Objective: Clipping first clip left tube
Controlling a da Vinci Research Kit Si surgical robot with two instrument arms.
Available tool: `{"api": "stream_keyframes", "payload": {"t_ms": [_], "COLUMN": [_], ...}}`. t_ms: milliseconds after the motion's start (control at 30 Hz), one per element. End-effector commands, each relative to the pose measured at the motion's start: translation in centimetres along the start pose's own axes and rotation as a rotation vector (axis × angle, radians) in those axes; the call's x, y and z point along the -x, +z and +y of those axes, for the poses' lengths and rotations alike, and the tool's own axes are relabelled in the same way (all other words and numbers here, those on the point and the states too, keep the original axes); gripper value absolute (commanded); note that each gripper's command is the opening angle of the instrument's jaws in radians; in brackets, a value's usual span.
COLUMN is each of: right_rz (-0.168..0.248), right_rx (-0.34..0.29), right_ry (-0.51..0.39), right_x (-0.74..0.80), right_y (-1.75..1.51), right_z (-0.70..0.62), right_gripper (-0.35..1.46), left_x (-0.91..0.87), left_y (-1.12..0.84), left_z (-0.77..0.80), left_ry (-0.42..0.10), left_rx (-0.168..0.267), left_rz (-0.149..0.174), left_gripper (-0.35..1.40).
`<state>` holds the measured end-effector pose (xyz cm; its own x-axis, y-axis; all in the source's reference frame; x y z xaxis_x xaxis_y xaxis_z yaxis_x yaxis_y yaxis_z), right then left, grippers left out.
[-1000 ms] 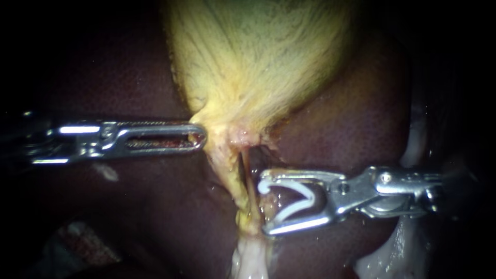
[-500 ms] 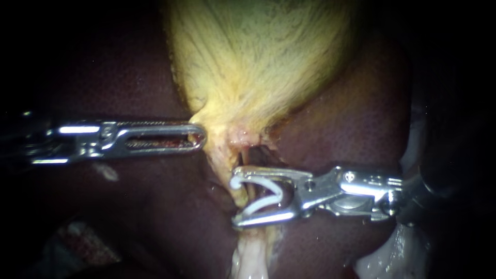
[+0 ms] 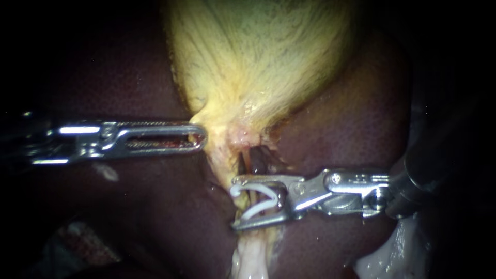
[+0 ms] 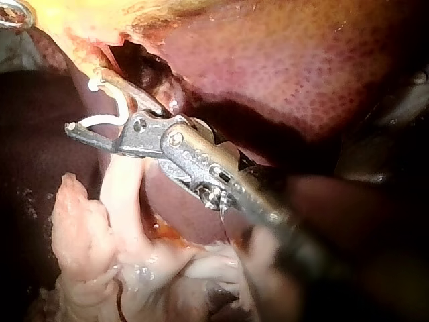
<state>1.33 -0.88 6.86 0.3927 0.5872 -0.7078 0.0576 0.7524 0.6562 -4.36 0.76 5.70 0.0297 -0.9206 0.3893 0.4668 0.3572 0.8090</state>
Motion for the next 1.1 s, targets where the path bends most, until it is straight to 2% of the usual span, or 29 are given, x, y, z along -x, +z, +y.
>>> {"api": "stream_keyframes", "payload": {"t_ms": [33, 567, 1100], "right_rz": [-0.004, -0.078, -0.08], "right_rx": [0.001, 0.067, 0.076], "right_ry": [-0.007, -0.087, -0.114], "right_x": [0.0, 0.06, 0.16], "right_y": [-0.01, -0.06, 0.18], "right_z": [0.01, 0.18, 0.18], "right_gripper": [0.57, 0.57, 0.58], "left_x": [0.0, 0.0, 0.02], "left_y": [0.0, -0.01, 0.08], "left_z": [0.0, -0.04, -0.07], "left_ry": [0.0, -0.001, -0.003], "left_rx": [0.0, 0.001, 0.003], "left_rz": [0.0, -0.004, -0.009], "left_gripper": [-0.05, -0.05, -0.05]}}
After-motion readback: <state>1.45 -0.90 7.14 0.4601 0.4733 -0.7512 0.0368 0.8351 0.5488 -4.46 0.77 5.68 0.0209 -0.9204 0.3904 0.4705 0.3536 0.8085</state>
